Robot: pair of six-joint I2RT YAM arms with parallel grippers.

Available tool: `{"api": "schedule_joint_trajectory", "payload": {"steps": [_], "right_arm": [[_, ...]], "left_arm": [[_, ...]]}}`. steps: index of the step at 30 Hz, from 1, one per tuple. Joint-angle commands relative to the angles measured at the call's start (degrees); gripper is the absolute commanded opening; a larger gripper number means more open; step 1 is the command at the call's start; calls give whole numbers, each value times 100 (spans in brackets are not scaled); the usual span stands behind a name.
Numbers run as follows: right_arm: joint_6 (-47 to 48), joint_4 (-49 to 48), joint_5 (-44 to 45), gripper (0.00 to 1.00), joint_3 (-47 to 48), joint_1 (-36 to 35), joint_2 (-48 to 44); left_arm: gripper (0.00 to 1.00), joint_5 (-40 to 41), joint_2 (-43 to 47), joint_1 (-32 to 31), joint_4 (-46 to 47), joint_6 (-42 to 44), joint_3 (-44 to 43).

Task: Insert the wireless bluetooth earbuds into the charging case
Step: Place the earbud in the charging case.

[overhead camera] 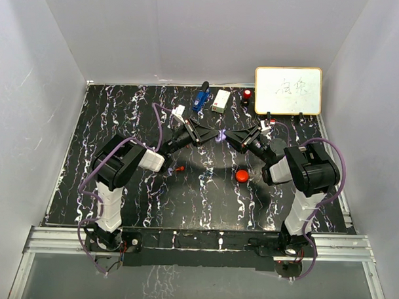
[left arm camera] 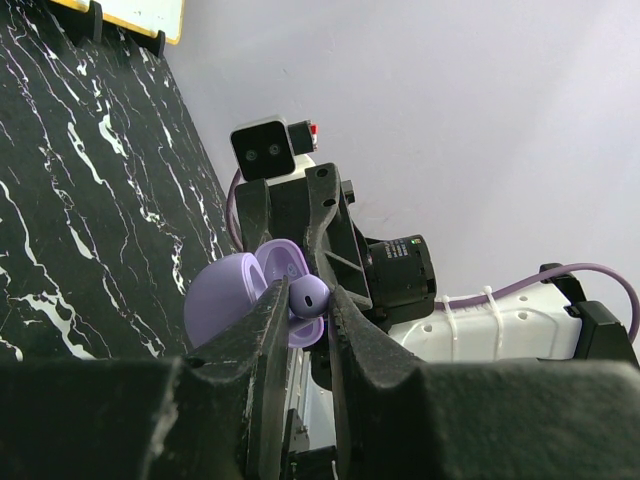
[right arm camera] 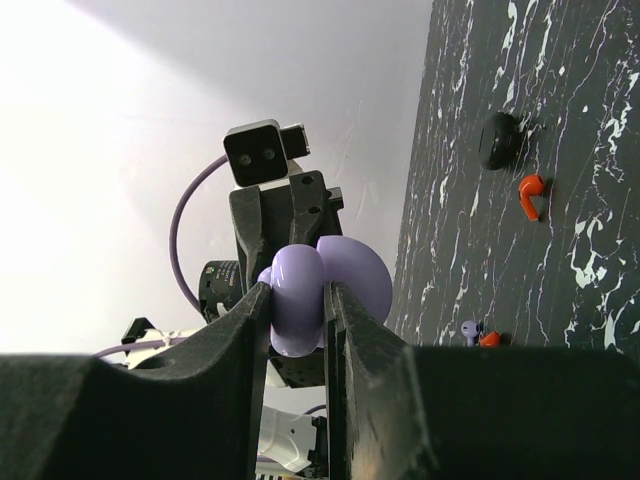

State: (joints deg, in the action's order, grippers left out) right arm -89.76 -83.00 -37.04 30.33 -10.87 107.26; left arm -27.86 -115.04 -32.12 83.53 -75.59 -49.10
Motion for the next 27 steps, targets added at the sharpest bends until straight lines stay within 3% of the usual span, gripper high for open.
{"api": "schedule_joint_trajectory", "payload": {"steps": [1, 27], "right_arm": [[-96, -1147, 12, 0, 178, -20, 31], [-154, -1245, 10, 0, 166, -20, 67]], "left_arm": [[0, 27, 231, -21, 1715, 126, -64], [0, 34, 323, 20, 1665, 220, -3]]}}
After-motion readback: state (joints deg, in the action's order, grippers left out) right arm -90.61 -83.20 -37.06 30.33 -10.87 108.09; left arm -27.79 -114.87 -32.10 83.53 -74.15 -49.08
